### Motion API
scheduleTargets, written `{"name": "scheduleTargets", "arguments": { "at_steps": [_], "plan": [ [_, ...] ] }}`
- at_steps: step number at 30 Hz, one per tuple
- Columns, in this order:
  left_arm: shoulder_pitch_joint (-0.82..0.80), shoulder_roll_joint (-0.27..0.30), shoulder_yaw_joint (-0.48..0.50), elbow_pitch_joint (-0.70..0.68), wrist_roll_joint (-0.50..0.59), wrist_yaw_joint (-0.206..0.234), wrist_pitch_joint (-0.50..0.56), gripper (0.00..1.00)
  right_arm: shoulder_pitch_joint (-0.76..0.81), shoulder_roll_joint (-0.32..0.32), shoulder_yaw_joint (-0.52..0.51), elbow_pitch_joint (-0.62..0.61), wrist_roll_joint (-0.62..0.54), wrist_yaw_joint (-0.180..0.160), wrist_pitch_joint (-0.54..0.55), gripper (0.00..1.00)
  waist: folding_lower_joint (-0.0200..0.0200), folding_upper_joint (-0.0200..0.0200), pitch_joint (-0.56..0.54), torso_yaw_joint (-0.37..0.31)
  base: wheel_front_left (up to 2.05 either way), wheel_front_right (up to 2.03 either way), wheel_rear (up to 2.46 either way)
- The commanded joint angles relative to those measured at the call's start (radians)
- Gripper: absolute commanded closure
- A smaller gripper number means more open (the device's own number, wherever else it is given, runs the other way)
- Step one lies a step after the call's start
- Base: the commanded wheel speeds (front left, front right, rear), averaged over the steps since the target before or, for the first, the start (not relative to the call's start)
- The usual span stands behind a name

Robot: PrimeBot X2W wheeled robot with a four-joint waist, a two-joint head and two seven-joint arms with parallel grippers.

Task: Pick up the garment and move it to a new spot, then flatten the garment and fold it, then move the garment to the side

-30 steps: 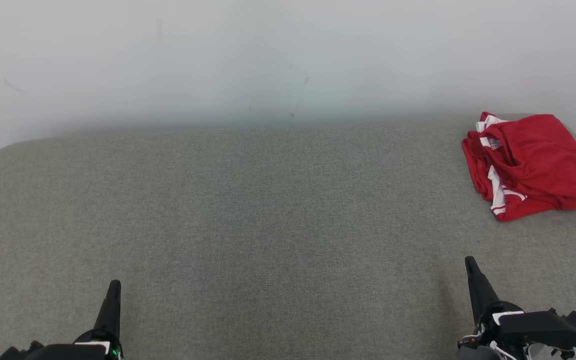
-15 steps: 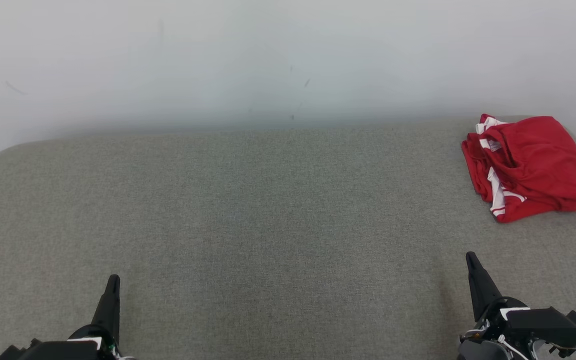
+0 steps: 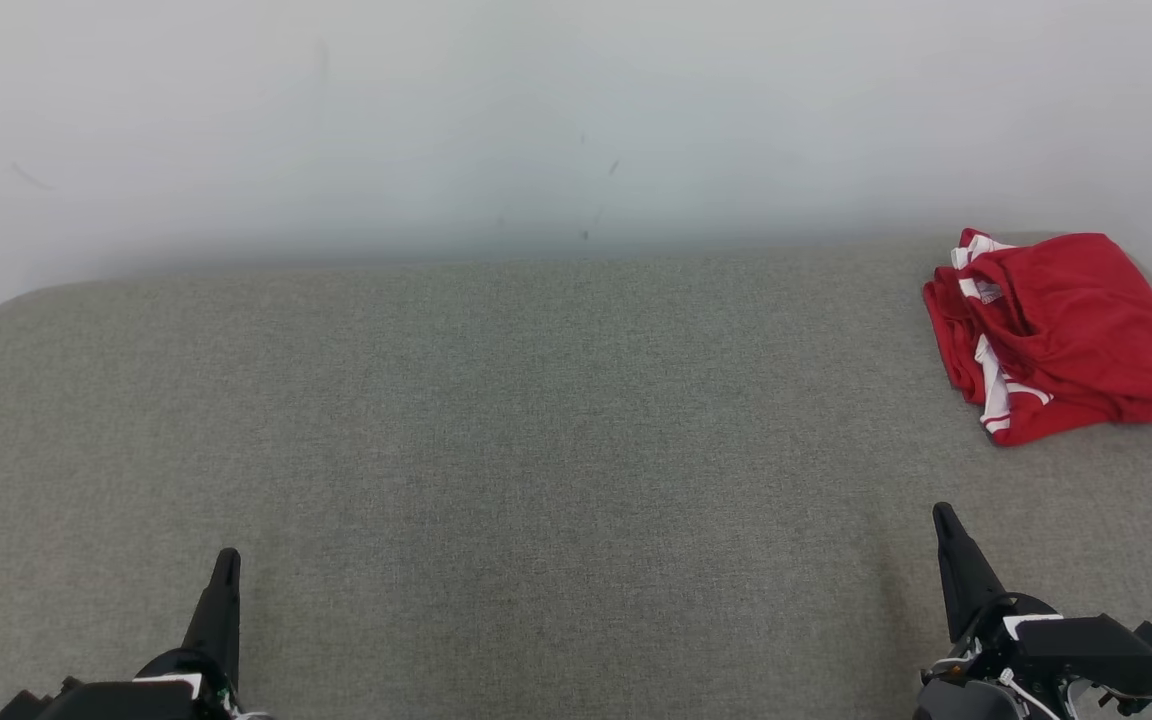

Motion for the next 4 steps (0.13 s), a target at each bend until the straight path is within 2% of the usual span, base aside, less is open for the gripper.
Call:
{"name": "scheduleTargets", "arguments": {
  "at_steps": [1, 4],
  "plan": [
    [-0.01, 0.0, 0.003, 0.002, -0.005, -0.004, 0.0, 1.0, -0.007, 0.004, -0.002, -0.001, 0.0, -0.002, 0.004, 1.0, 0.0, 0.0, 0.0, 0.0, 0.0, 0.0, 0.0],
    [-0.01, 0.0, 0.004, 0.001, -0.005, -0.004, 0.0, 1.0, -0.007, 0.004, -0.003, -0.001, -0.001, -0.002, 0.005, 1.0, 0.0, 0.0, 0.0, 0.0, 0.0, 0.0, 0.0]
  ]
}}
